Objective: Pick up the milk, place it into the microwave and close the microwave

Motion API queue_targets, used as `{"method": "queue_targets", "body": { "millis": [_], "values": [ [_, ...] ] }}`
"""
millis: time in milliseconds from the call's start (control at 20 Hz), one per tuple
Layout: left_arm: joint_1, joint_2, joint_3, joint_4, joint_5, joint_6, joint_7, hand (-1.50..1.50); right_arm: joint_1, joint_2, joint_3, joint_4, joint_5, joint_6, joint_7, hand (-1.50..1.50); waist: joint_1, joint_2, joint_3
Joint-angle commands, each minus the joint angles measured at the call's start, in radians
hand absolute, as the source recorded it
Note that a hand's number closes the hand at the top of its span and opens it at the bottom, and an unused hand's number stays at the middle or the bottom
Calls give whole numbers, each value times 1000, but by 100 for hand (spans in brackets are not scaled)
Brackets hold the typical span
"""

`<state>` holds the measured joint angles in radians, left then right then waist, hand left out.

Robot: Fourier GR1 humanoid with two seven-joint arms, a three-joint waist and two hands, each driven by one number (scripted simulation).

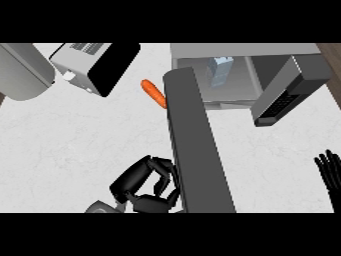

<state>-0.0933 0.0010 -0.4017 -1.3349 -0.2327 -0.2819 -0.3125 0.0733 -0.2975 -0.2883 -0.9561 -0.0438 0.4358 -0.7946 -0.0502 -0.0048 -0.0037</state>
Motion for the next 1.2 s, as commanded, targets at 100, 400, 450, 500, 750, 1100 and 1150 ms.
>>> {"method": "queue_targets", "body": {
  "millis": [100, 400, 450, 500, 750, 1100, 1150],
  "values": [
    [-128, -1, -194, 127, 97, 137, 28, 150, 108, -39, 16, -220, -115, 183, -21, -150, -13, 4, 0],
    [-185, -1, -411, 180, 227, 337, 60, 150, 121, -35, 86, -375, -229, 236, 89, -150, -33, 8, 0],
    [-177, -1, -463, 161, 243, 383, 77, 150, 139, -47, 87, -414, -253, 241, 117, -150, -37, 6, -1],
    [-231, -1, -446, 202, 264, 388, 84, 150, 156, -76, 87, -437, -278, 276, 127, -150, -58, 9, -1],
    [-320, 0, -574, 184, 366, 560, 128, 150, 129, -94, 115, -538, -364, 259, 245, -150, -65, 14, -1],
    [-465, 0, -583, 230, 462, 723, 144, 150, 139, -112, 168, -693, -438, 260, 346, -150, -118, 19, -2],
    [-485, 0, -592, 234, 476, 743, 136, 150, 123, -134, 161, -688, -451, 265, 365, -150, -114, 23, -2]
  ]
}}
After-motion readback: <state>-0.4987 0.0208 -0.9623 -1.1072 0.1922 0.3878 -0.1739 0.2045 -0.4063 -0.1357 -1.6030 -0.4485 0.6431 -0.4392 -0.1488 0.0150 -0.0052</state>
